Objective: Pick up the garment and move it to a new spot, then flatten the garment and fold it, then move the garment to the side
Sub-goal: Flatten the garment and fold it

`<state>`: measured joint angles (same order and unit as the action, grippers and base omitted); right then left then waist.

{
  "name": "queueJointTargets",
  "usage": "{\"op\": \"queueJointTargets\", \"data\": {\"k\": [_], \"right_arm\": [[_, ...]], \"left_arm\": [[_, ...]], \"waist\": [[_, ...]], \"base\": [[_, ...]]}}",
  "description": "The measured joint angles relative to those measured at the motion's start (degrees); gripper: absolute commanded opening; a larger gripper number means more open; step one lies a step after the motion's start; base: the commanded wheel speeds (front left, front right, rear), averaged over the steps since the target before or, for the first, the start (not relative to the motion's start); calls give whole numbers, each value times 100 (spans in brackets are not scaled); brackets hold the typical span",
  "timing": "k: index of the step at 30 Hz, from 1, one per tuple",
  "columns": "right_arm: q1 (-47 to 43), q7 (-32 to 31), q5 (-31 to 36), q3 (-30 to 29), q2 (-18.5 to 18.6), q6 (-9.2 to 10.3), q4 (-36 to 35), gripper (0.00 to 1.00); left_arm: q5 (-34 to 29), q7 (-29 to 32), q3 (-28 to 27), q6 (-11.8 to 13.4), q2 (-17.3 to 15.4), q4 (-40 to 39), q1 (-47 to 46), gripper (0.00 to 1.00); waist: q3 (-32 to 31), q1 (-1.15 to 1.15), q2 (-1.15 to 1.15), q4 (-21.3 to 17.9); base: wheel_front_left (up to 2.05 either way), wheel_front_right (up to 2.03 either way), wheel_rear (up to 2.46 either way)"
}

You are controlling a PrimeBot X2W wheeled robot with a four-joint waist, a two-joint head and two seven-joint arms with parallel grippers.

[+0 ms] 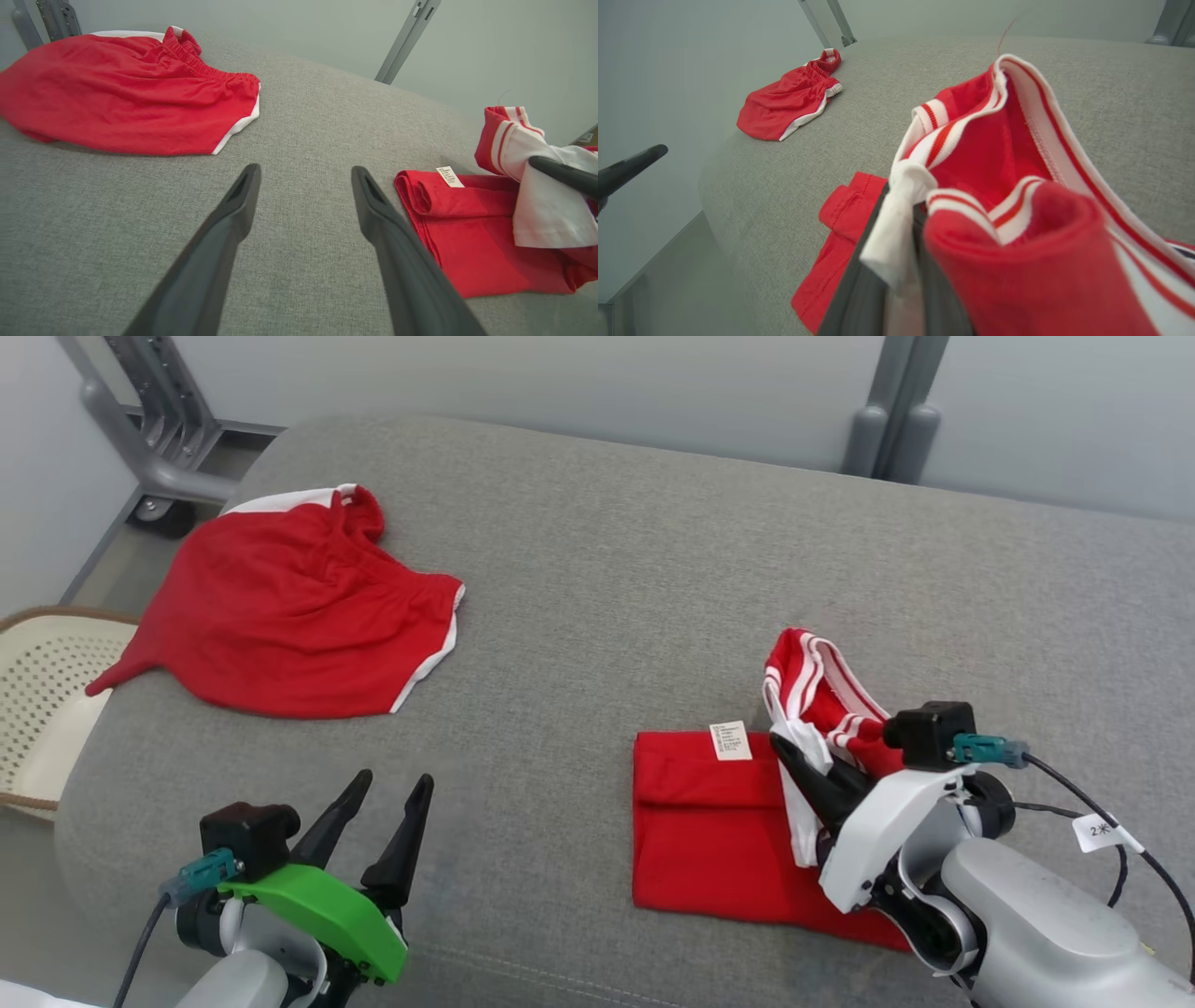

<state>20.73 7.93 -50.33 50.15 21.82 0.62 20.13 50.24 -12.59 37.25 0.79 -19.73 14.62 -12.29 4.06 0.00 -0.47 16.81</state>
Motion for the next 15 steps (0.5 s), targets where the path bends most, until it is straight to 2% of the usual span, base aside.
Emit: {"op": "queueJointTargets", "data": {"k": [9, 13, 14, 15], "right_arm": [[164, -202, 111, 205, -254, 56, 51, 0], [199, -278, 116, 274, -367, 62, 199, 5], [210, -300, 116, 285, -383, 103, 216, 17], [221, -315, 118, 299, -392, 107, 238, 36]], "left_arm": [[1, -1, -53, 43, -10, -11, 26, 100], [1, -2, -90, 48, -45, -12, 71, 100], [1, -3, -104, 48, -48, -13, 72, 100], [2, -5, -122, 49, -56, -19, 74, 100]], "waist": [[20, 0, 0, 409], [53, 0, 0, 446], [58, 0, 0, 446], [62, 0, 0, 444]], "base": [[0, 0, 0], [0, 0, 0], [0, 0, 0], [0, 0, 0]]}}
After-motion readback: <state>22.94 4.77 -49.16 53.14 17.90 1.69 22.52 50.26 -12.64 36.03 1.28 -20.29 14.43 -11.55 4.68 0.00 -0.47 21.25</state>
